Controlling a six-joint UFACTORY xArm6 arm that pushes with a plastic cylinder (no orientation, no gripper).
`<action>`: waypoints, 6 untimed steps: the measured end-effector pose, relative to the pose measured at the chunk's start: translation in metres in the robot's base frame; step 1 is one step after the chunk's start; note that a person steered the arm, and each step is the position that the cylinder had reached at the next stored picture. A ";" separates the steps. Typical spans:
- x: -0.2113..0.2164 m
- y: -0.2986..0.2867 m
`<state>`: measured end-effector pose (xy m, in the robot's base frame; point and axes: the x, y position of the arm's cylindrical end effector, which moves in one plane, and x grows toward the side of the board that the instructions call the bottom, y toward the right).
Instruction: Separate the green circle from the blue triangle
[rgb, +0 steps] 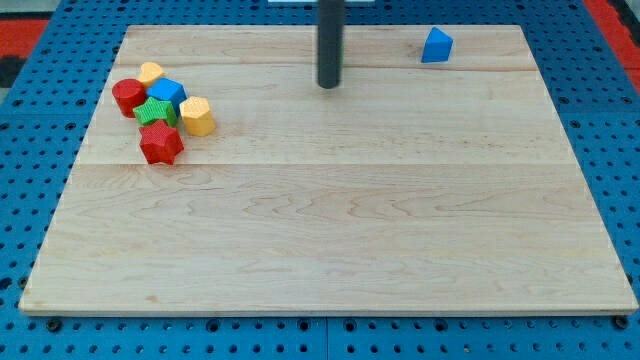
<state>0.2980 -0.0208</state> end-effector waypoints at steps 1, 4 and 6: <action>-0.018 -0.027; 0.002 0.035; -0.038 0.050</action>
